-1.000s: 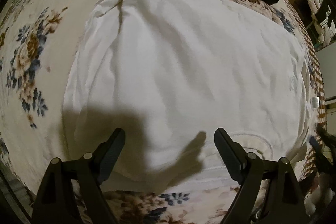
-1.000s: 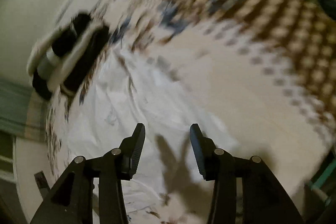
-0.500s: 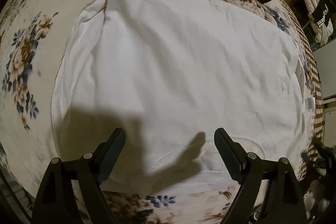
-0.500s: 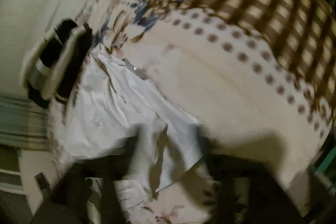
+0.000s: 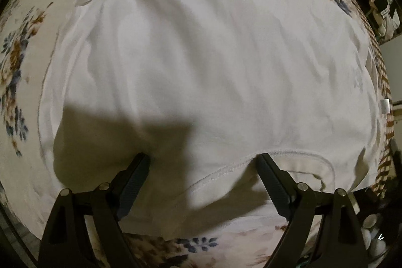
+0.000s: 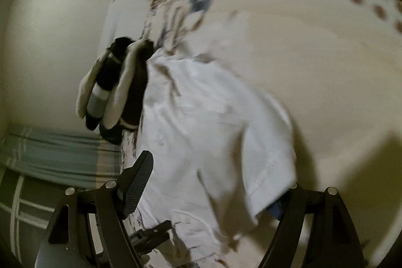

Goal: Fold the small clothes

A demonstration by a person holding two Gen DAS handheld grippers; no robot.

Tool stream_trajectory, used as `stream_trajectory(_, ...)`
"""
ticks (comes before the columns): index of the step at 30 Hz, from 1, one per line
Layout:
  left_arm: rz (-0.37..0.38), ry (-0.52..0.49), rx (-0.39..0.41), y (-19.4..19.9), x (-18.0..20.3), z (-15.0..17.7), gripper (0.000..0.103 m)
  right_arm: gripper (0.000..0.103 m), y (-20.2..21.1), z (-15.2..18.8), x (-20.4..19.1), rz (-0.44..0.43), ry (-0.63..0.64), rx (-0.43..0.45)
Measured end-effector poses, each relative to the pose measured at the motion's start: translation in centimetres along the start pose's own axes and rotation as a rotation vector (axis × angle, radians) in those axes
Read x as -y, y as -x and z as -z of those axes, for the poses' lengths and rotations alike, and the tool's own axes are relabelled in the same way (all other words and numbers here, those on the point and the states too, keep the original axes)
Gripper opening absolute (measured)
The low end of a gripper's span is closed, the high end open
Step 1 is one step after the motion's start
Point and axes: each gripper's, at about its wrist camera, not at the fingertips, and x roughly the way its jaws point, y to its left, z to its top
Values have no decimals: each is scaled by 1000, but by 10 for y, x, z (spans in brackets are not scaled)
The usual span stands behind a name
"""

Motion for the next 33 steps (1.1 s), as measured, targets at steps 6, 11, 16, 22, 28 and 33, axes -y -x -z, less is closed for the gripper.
stream_trajectory(6,24,26,-48,-15,8,-11,103,43,-19,-11,-13,52,35,41)
stream_trajectory(11,-14,29,-90,-24,13,-16,103,13,-19,-10,-22,113,43,76)
stream_trajectory(16,44,95,-98,-11,3,-22,103,11,-14,-2,-55,178,96,115)
stream_trajectory(22,58,306,-7,42,-69,1,103,11,-18,32,-138,263,357,126)
stream_trajectory(28,-20,536,64,94,-180,48,103,11,-111,135,-245,295,849,-75)
stream_trajectory(33,-110,645,74,103,-256,93,103,10,-188,283,-265,327,1339,-381)
